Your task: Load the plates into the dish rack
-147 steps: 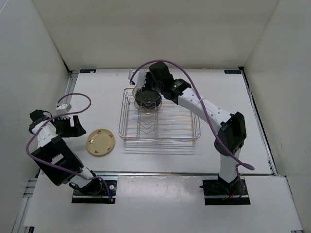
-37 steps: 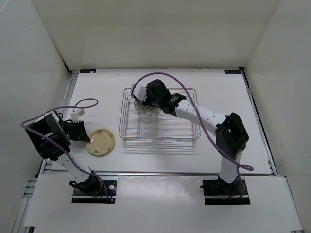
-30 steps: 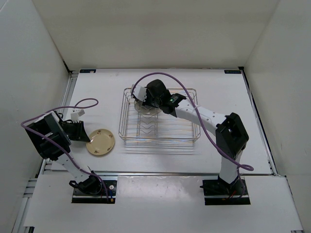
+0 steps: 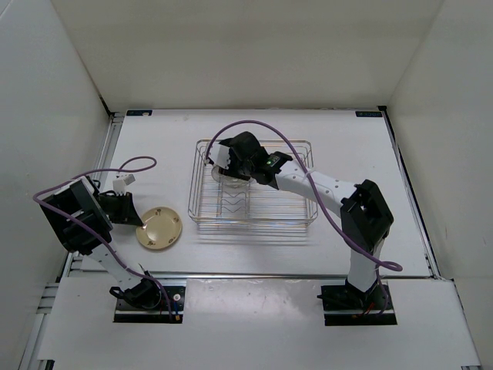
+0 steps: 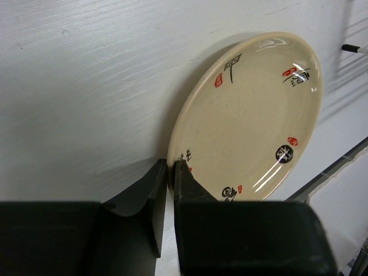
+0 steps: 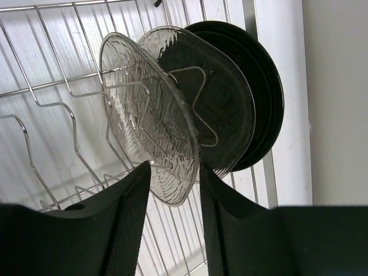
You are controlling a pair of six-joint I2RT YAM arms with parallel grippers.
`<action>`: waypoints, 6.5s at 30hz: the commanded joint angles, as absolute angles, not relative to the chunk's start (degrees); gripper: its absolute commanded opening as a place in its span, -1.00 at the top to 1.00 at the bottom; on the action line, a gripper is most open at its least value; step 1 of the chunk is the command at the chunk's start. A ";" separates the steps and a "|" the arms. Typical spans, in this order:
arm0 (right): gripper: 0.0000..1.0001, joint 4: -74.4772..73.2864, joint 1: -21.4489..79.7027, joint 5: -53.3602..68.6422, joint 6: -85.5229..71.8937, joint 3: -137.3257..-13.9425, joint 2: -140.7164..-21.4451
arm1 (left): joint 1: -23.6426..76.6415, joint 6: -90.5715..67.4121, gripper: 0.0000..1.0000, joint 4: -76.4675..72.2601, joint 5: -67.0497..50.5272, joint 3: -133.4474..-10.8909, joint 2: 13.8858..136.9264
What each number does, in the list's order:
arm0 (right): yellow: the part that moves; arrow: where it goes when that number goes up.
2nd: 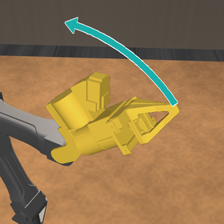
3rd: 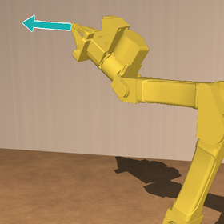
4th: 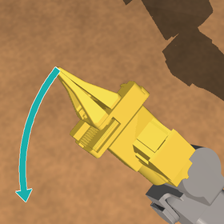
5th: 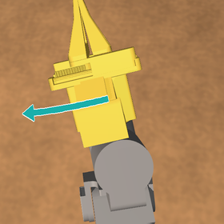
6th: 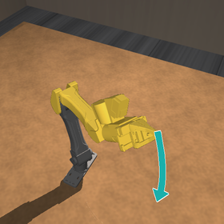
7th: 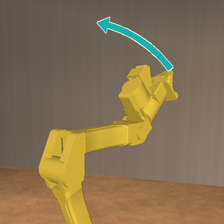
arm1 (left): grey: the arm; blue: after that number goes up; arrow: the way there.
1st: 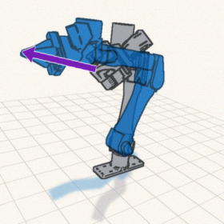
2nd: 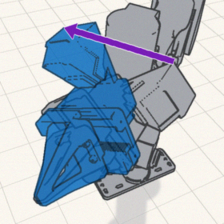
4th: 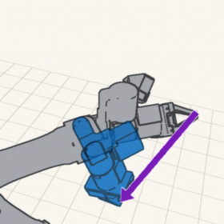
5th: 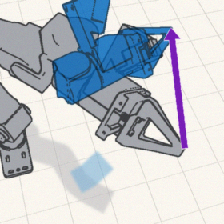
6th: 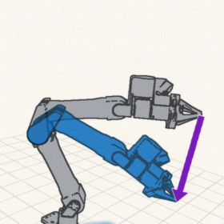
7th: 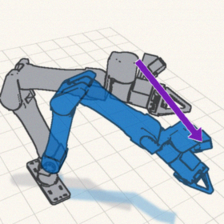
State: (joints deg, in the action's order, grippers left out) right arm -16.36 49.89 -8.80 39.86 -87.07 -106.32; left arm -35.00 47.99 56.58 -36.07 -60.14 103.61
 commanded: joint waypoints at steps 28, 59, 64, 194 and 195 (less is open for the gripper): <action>-0.70 -14.50 47.99 -14.50 38.67 -90.09 -100.82 | -34.72 46.49 0.80 64.69 -43.51 -77.78 94.93; -0.78 -15.55 28.66 -15.64 31.91 -81.30 -83.15 | -18.12 35.07 0.80 68.46 -27.08 -118.44 99.38; -0.80 -15.56 22.69 -13.72 30.15 -76.47 -79.20 | -10.39 35.07 0.80 71.10 -19.26 -131.57 102.83; -0.85 -13.54 -10.99 6.42 19.69 -55.11 -67.15 | 47.90 67.59 0.80 24.96 11.95 -75.32 93.78; -0.85 -13.54 -11.60 6.94 19.69 -55.11 -67.15 | 47.90 67.59 0.80 24.96 11.95 -75.32 93.78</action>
State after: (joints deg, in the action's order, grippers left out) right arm -15.64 -10.63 5.21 20.43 -55.33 -69.01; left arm 47.20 68.31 26.48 13.32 -74.67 94.56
